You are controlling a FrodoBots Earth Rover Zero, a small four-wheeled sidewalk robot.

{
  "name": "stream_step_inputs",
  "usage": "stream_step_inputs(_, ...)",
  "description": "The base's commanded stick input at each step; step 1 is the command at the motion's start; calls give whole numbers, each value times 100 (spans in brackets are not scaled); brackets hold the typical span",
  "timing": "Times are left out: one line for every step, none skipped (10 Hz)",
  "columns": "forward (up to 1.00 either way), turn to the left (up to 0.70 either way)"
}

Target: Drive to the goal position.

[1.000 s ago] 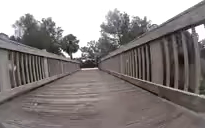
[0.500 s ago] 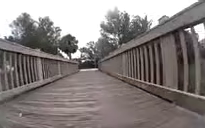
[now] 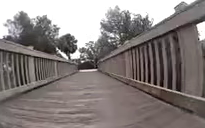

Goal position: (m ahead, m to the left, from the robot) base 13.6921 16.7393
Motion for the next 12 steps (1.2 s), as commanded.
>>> stream_step_inputs(70, 0)
stream_step_inputs(70, 9)
stream_step_inputs(70, 35)
stream_step_inputs(70, 13)
stream_step_inputs(70, 0)
stream_step_inputs(70, 0)
stream_step_inputs(70, 0)
stream_step_inputs(70, 0)
stream_step_inputs(70, 0)
stream_step_inputs(70, 0)
stream_step_inputs(70, 0)
stream_step_inputs(70, 0)
